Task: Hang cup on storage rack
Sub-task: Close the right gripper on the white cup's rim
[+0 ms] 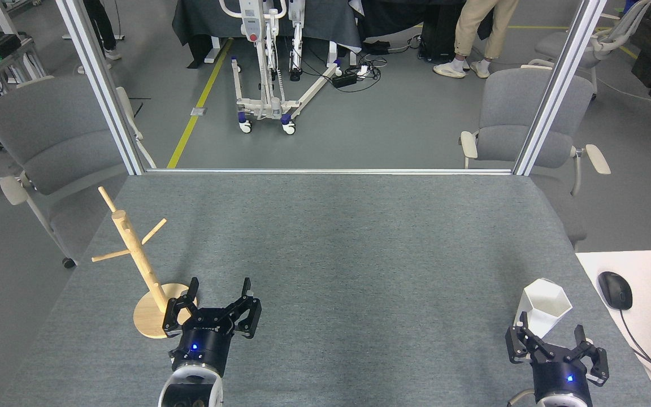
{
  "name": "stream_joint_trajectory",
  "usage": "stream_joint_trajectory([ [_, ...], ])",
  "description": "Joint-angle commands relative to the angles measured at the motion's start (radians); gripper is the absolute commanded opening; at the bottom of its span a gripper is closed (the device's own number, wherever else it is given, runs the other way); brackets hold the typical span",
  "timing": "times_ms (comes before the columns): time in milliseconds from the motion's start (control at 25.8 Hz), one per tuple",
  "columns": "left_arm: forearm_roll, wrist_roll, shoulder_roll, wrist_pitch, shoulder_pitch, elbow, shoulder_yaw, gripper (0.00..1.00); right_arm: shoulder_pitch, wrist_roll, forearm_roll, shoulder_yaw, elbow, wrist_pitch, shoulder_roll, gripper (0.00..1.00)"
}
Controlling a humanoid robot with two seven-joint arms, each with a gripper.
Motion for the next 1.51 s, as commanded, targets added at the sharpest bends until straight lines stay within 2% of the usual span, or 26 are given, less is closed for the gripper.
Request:
stream_joint_trajectory([
  [0, 0.0, 0.0, 0.002, 0.0, 0.0, 0.0, 0.0, 0.99, -0.006, 0.004, 0.0, 0.0, 0.013, -0.003, -0.001, 0.99],
  [232, 0.0, 0.0, 0.002, 0.0, 0.002, -0.002, 0.0, 0.99, -0.025, 0.004, 0.0, 0.001, 0.025, -0.014, -0.021, 0.99],
  [697, 0.0, 0.0, 0.002, 0.0, 0.003, 0.0, 0.0, 0.99, -0.029, 0.004, -0.001, -0.002, 0.051, -0.021, -0.023, 0.99],
  [1471, 0.002, 0.0, -0.002, 0.003, -0.008, 0.038, 0.003, 0.99, -0.098, 0.004, -0.001, 0.0, 0.122, -0.026, -0.057, 0.99],
])
